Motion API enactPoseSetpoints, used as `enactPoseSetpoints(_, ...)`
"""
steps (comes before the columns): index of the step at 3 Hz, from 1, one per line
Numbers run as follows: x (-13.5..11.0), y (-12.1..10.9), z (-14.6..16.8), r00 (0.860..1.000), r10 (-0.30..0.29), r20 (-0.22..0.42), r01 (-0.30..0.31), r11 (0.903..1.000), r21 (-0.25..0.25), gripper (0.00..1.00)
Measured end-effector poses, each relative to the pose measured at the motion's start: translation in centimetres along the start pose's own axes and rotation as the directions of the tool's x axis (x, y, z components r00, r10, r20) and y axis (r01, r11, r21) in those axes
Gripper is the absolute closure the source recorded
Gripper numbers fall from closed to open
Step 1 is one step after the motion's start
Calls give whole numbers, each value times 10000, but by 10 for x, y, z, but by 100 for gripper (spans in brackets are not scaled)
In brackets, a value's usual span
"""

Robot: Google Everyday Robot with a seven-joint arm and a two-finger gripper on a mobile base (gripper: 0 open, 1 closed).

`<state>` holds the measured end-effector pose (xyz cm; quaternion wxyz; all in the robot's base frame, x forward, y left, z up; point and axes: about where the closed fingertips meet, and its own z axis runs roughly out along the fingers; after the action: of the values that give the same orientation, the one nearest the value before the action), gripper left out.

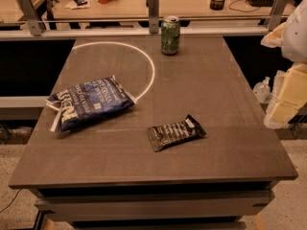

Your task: Move green can near rxbar chocolate

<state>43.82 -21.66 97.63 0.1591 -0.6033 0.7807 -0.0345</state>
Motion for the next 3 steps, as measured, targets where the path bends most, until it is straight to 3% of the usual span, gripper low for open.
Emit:
enactPoseSetpoints(1,0,0,0,10000,0,1,0,10000,2,0)
enactPoseSetpoints(2,0,-15,0,9928,905,789,-932,9952,308,0)
enactPoseSetpoints(3,4,-54,1,9351,2414,2596,-2703,9593,816,0)
